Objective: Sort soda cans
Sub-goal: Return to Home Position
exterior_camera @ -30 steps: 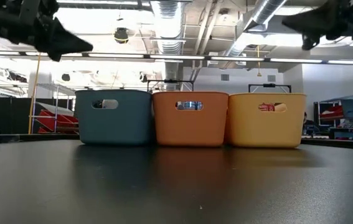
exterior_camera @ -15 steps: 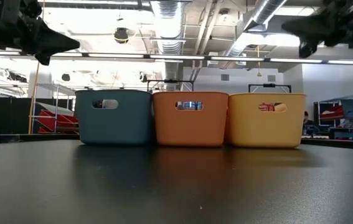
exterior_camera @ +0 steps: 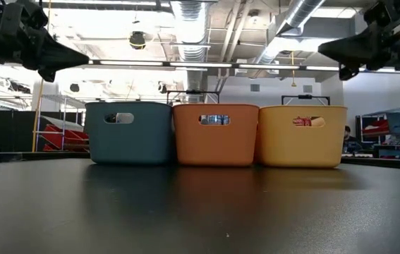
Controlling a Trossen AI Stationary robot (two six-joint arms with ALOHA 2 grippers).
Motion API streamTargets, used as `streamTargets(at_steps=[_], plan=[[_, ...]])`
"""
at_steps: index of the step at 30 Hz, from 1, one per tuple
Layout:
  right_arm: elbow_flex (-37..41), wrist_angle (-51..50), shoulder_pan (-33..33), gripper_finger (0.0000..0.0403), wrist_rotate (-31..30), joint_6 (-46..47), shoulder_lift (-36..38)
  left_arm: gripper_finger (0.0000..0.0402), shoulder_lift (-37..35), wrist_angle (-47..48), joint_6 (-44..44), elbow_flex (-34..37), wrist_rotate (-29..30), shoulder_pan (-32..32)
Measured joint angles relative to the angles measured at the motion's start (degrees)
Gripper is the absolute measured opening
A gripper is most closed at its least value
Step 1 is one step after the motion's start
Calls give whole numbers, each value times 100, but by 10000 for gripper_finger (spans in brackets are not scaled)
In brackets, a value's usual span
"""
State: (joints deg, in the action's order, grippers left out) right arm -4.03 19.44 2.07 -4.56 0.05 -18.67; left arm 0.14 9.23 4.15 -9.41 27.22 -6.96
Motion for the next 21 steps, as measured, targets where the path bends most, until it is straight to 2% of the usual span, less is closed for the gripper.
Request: streamTargets(at_steps=[8,15,21], plan=[[332,215,-117,0,2,74,4,0,3,97,394,183,50,0],[343,302,-186,0,15,101,6,0,-7,-341,394,474,83,0],[346,161,-186,0,17,-51,79,0,-4,-317,555,540,64,-5]])
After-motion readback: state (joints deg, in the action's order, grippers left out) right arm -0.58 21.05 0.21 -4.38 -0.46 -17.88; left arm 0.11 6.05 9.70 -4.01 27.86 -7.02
